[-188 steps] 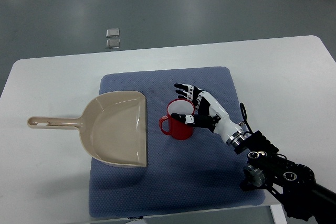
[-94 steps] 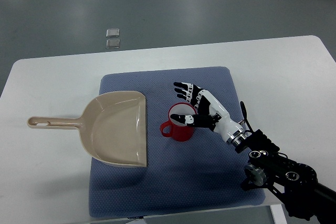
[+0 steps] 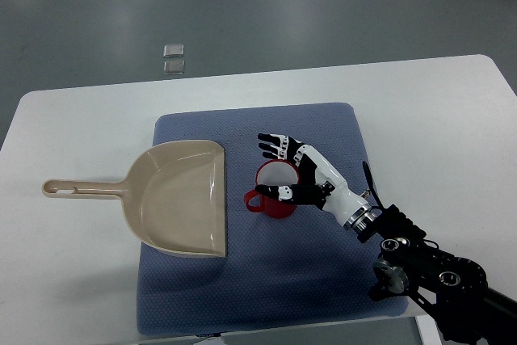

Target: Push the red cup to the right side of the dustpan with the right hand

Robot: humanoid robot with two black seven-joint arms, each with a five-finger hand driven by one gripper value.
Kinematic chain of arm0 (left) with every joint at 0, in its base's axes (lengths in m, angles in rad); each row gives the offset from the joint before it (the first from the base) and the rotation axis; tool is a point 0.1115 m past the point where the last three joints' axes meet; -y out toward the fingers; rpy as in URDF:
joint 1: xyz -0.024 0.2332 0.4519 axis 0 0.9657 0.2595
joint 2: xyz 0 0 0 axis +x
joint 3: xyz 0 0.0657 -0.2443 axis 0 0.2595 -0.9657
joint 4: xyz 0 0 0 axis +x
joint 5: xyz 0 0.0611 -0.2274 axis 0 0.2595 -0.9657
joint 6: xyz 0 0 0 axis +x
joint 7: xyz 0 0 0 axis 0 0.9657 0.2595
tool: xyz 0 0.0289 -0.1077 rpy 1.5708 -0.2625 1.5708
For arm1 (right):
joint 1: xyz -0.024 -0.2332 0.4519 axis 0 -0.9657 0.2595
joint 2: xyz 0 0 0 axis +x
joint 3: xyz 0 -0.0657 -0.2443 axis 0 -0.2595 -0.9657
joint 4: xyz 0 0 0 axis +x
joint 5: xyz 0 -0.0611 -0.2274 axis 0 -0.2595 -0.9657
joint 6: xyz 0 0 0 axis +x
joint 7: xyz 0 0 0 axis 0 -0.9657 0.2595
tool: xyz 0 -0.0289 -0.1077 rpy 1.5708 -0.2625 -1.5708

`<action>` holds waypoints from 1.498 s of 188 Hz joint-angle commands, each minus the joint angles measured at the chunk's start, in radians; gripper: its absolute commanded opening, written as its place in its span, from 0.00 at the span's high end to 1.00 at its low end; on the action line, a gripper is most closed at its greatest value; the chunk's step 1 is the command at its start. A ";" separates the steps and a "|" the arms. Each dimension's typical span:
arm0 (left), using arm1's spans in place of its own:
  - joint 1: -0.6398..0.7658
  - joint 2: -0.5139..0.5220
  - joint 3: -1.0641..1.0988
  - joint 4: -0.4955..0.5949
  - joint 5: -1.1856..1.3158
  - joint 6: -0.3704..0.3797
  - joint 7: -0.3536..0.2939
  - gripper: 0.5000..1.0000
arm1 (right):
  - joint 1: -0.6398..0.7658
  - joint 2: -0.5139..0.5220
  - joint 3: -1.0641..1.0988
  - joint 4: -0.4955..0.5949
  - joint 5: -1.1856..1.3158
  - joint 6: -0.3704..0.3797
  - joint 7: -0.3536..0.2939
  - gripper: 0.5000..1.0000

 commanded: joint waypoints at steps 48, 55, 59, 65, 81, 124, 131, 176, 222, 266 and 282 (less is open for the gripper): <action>0.000 0.000 0.000 0.000 0.000 0.000 0.000 0.00 | -0.004 0.002 -0.002 -0.006 -0.005 -0.009 0.000 0.15; 0.000 0.000 0.000 -0.001 0.000 0.000 0.000 0.00 | -0.004 0.002 -0.002 -0.006 -0.005 -0.009 0.000 0.15; 0.000 0.000 0.000 0.000 0.000 0.000 0.000 0.00 | -0.004 0.002 -0.002 -0.007 -0.005 -0.009 0.000 0.15; 0.000 0.000 0.000 0.000 0.000 0.000 0.000 0.00 | -0.004 0.002 -0.002 -0.007 -0.005 -0.009 0.000 0.15; 0.000 0.000 0.001 0.000 0.000 0.000 0.000 0.00 | -0.004 0.002 -0.001 -0.007 -0.005 -0.009 0.000 0.15; 0.000 0.000 0.000 0.000 0.000 0.000 0.000 0.00 | -0.003 0.002 -0.001 -0.013 -0.006 -0.024 0.000 0.15; 0.000 0.000 0.000 0.000 0.000 0.000 0.000 0.00 | -0.003 0.002 -0.001 -0.015 -0.006 -0.027 0.000 0.15; 0.000 0.000 0.000 0.000 0.000 0.000 0.000 0.00 | -0.001 0.005 -0.001 -0.024 -0.008 -0.029 0.000 0.15; 0.000 0.000 0.000 0.000 0.000 0.000 0.000 0.00 | -0.009 0.008 -0.004 -0.023 -0.011 -0.029 0.000 0.15; 0.000 0.000 0.001 0.000 0.000 0.000 0.000 0.00 | -0.013 0.016 -0.004 -0.023 -0.020 -0.029 0.000 0.15; 0.000 0.000 0.000 0.000 0.000 0.000 0.000 0.00 | -0.012 0.016 -0.004 -0.023 -0.028 -0.033 0.000 0.15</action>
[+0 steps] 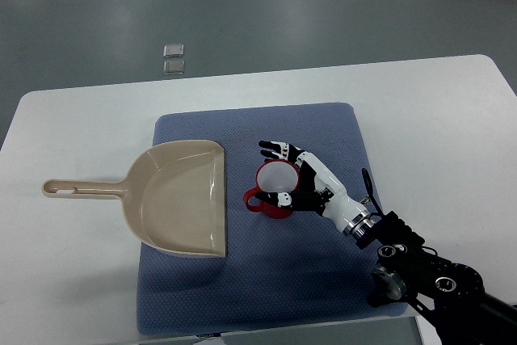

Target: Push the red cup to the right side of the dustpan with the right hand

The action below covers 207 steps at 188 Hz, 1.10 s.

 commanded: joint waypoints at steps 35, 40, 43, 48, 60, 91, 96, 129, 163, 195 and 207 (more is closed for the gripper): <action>0.000 0.000 0.000 0.000 0.000 0.000 0.000 0.00 | 0.003 0.002 -0.002 0.000 -0.013 -0.026 0.000 0.15; 0.000 0.000 0.001 0.000 0.000 0.000 0.000 0.00 | 0.003 0.002 -0.002 0.000 -0.013 -0.026 0.000 0.15; 0.000 0.000 0.001 0.000 0.000 0.000 0.000 0.00 | 0.003 0.003 -0.002 0.000 -0.013 -0.026 0.000 0.15; 0.000 0.000 0.000 0.000 0.000 0.000 0.000 0.00 | 0.003 0.005 -0.003 0.000 -0.013 -0.024 0.000 0.15; 0.000 0.000 0.000 0.000 0.000 0.000 0.000 0.00 | 0.003 0.005 -0.006 0.000 -0.015 -0.024 0.000 0.15; 0.000 0.000 0.001 0.000 0.000 0.000 0.000 0.00 | 0.006 0.017 -0.034 0.000 -0.015 -0.027 0.000 0.15; 0.000 0.000 0.000 0.000 0.000 0.000 0.000 0.00 | 0.006 0.022 -0.037 0.000 -0.015 -0.027 0.000 0.15; 0.000 0.000 0.000 0.000 0.000 0.000 0.000 0.00 | 0.007 0.042 -0.058 0.000 -0.016 -0.027 0.000 0.15; 0.000 0.000 0.000 0.000 0.000 0.000 0.000 0.00 | 0.009 0.052 -0.067 0.001 -0.022 -0.029 0.000 0.15; 0.000 0.000 0.000 0.000 0.000 0.000 0.000 0.00 | 0.007 0.059 -0.071 0.001 -0.035 -0.029 0.000 0.15; 0.002 0.000 0.000 0.000 0.000 0.000 0.000 0.00 | 0.009 0.060 -0.080 0.001 -0.036 -0.029 0.000 0.15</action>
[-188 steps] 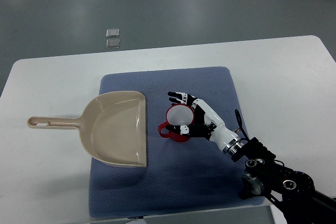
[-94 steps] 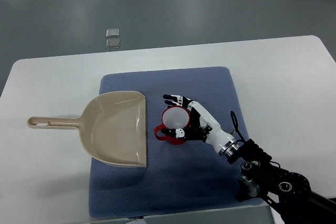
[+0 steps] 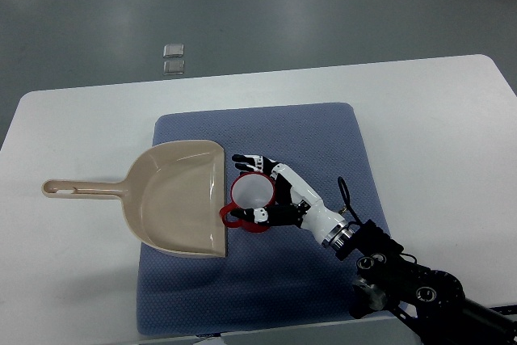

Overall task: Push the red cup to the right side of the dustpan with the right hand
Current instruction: 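Slide the red mug with the right hand onto the dustpan's edge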

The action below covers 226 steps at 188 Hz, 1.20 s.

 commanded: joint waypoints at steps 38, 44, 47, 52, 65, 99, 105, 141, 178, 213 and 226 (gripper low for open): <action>0.000 0.000 0.001 0.000 0.000 0.000 0.000 0.00 | 0.003 0.003 -0.022 0.000 -0.010 0.000 0.000 0.15; 0.000 0.000 0.000 0.000 0.000 0.000 0.000 0.00 | 0.003 0.003 -0.022 0.000 -0.010 0.000 0.000 0.15; 0.000 0.000 0.000 0.000 0.000 0.000 0.000 0.00 | 0.003 0.003 -0.024 0.000 -0.010 0.000 0.000 0.15; 0.000 0.000 0.000 0.000 0.000 0.000 0.000 0.00 | 0.003 0.003 -0.026 0.000 -0.010 0.000 0.000 0.15; 0.000 0.000 0.000 0.000 0.000 0.000 0.000 0.00 | 0.004 0.003 -0.026 0.000 -0.010 0.002 0.000 0.15; 0.000 0.000 0.001 0.000 0.000 0.000 0.000 0.00 | 0.006 0.003 -0.027 0.003 -0.012 0.003 0.000 0.15; 0.000 0.000 0.000 0.000 0.000 0.000 0.000 0.00 | 0.006 0.003 -0.027 0.005 -0.012 0.003 0.000 0.15; 0.000 0.000 0.000 0.000 0.000 0.000 0.000 0.00 | 0.006 0.003 -0.027 0.011 -0.012 0.005 0.000 0.15; 0.000 0.000 0.000 0.000 0.000 0.000 0.000 0.00 | 0.009 0.003 -0.052 0.015 -0.012 0.008 0.000 0.15; 0.000 0.000 0.000 0.000 0.000 0.000 0.000 0.00 | 0.007 0.003 -0.056 0.017 -0.012 0.008 0.000 0.15; 0.000 0.000 0.001 0.000 0.000 0.000 0.000 0.00 | 0.007 0.003 -0.056 0.017 -0.012 0.008 0.000 0.15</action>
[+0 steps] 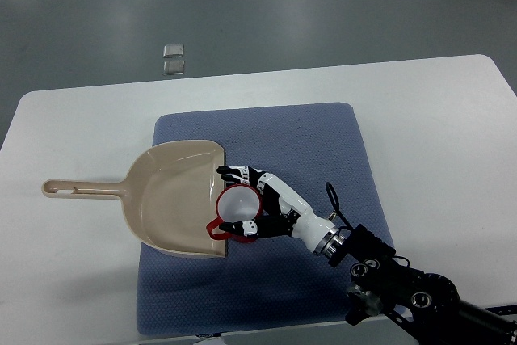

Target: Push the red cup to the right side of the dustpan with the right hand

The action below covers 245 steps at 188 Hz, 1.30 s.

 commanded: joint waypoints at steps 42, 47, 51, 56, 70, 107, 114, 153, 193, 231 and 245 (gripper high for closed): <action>0.000 0.000 0.000 0.000 0.000 0.000 0.000 0.00 | 0.000 0.000 -0.003 0.007 0.000 0.002 0.000 0.15; 0.000 0.000 0.000 0.000 0.000 0.000 0.000 0.00 | -0.001 0.000 -0.003 0.007 0.000 0.002 0.000 0.15; 0.000 0.000 0.000 -0.001 0.000 0.000 0.000 0.00 | 0.000 0.000 -0.004 0.007 0.000 0.002 0.000 0.15; 0.000 0.000 0.000 0.000 0.000 0.000 0.000 0.00 | 0.000 0.000 -0.006 0.007 0.000 0.000 0.000 0.15; 0.000 0.000 0.000 0.000 0.000 0.000 0.000 0.00 | 0.000 0.000 -0.006 0.005 -0.003 -0.003 0.000 0.15; 0.000 0.000 0.000 0.000 0.000 0.000 0.000 0.00 | 0.003 0.000 -0.003 0.005 -0.002 -0.008 0.000 0.15; 0.000 0.000 0.000 0.000 0.000 0.000 0.000 0.00 | 0.008 0.000 -0.001 0.005 -0.002 -0.008 0.000 0.15; 0.000 0.000 0.000 0.000 0.000 0.000 0.000 0.00 | 0.014 0.000 0.014 0.002 0.003 -0.008 0.000 0.15; 0.000 0.000 0.000 0.000 0.000 0.000 0.000 0.00 | 0.023 0.000 0.016 0.000 0.011 -0.008 0.000 0.15; 0.000 0.000 0.000 0.000 0.000 0.000 0.000 0.00 | 0.023 0.000 0.017 0.002 0.012 -0.009 0.000 0.15; 0.000 0.000 0.000 0.000 0.000 0.000 0.000 0.00 | 0.025 0.000 0.020 0.000 0.012 -0.009 0.000 0.15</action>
